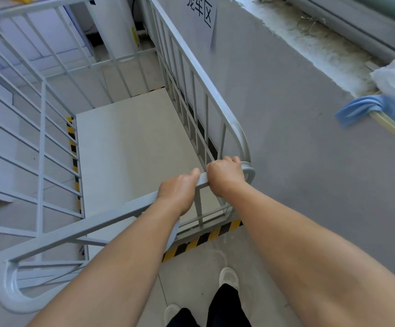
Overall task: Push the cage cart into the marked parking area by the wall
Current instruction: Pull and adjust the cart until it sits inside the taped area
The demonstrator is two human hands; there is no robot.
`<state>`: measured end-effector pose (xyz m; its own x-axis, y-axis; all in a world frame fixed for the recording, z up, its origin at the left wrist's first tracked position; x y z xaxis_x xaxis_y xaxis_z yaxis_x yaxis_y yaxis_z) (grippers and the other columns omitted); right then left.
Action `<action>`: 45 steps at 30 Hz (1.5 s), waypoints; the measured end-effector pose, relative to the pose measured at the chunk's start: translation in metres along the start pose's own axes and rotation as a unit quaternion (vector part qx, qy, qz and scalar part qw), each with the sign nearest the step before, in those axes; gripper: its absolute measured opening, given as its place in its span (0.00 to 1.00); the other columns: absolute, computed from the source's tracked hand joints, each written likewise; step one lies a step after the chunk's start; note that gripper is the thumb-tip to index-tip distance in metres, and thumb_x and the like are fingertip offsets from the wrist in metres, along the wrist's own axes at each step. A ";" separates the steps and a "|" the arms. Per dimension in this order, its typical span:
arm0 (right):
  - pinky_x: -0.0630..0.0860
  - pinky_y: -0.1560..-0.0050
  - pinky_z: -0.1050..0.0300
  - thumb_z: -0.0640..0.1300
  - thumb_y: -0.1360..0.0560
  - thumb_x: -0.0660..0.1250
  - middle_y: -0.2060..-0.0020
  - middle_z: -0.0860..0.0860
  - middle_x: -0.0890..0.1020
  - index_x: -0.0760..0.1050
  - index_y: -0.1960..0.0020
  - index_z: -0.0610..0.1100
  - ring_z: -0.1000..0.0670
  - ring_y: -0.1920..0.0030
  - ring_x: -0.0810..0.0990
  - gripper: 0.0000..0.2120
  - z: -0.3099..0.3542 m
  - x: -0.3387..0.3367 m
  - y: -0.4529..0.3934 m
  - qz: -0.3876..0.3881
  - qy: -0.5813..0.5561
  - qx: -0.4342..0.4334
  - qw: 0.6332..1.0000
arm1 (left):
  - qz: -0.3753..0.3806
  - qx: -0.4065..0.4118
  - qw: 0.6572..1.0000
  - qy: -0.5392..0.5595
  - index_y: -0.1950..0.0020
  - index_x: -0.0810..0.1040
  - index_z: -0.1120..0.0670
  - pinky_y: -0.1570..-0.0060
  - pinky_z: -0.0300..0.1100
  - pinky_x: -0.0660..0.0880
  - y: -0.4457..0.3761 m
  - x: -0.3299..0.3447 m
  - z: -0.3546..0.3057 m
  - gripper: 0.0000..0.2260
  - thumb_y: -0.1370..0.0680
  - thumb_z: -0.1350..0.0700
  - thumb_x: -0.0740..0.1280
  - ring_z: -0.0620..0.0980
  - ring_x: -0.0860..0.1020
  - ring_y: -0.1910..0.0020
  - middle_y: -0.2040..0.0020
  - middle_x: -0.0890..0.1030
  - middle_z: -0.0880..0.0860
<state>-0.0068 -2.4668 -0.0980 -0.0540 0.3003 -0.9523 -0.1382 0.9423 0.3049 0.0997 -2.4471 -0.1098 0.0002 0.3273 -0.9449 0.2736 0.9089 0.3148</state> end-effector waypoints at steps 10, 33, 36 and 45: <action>0.61 0.36 0.51 0.38 0.26 0.65 0.48 0.47 0.80 0.75 0.46 0.45 0.44 0.41 0.72 0.10 0.008 0.001 0.007 0.011 -0.030 -0.002 0.999 | 0.016 -0.016 1.000 -0.012 0.51 0.56 0.50 0.66 0.47 0.65 0.013 -0.006 0.002 0.10 0.20 0.56 0.59 0.54 0.71 0.62 0.58 0.73 0.52; 0.61 0.30 0.49 0.46 0.26 0.67 0.28 0.46 0.63 0.62 0.27 0.48 0.44 0.29 0.59 0.29 -0.072 -0.016 -0.003 0.012 -0.328 0.031 0.944 | 0.002 -0.002 0.999 0.043 0.37 0.69 0.53 0.50 0.47 0.67 -0.022 -0.019 -0.063 0.17 0.21 0.45 0.63 0.56 0.74 0.40 0.40 0.77 0.54; 0.62 0.31 0.53 0.38 0.26 0.62 0.30 0.47 0.61 0.59 0.26 0.46 0.45 0.29 0.60 0.30 -0.081 -0.017 -0.016 -0.005 -0.370 0.038 0.928 | 0.000 0.002 0.999 0.045 0.41 0.73 0.52 0.54 0.46 0.67 -0.037 -0.020 -0.080 0.14 0.21 0.45 0.62 0.57 0.76 0.45 0.45 0.80 0.53; 0.76 0.56 0.54 0.40 0.23 0.61 0.50 0.46 0.78 0.72 0.44 0.41 0.44 0.53 0.77 0.08 -0.120 -0.026 -0.054 0.099 -0.370 0.023 0.923 | 0.056 -0.070 0.995 0.031 0.45 0.75 0.51 0.61 0.46 0.72 -0.071 -0.014 -0.111 0.18 0.23 0.39 0.60 0.54 0.77 0.56 0.52 0.80 0.52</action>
<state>-0.1167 -2.5437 -0.0889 0.6193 0.4698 -0.6291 -0.1549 0.8586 0.4886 -0.0269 -2.4873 -0.1088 -0.0380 0.4410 -0.8967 0.1383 0.8911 0.4323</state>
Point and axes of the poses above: each hand's wrist, its own y-axis away from the middle knuckle, its own x-axis out of the palm, z = x × y, the point moved 5 cm from there along -y, towards the middle knuckle
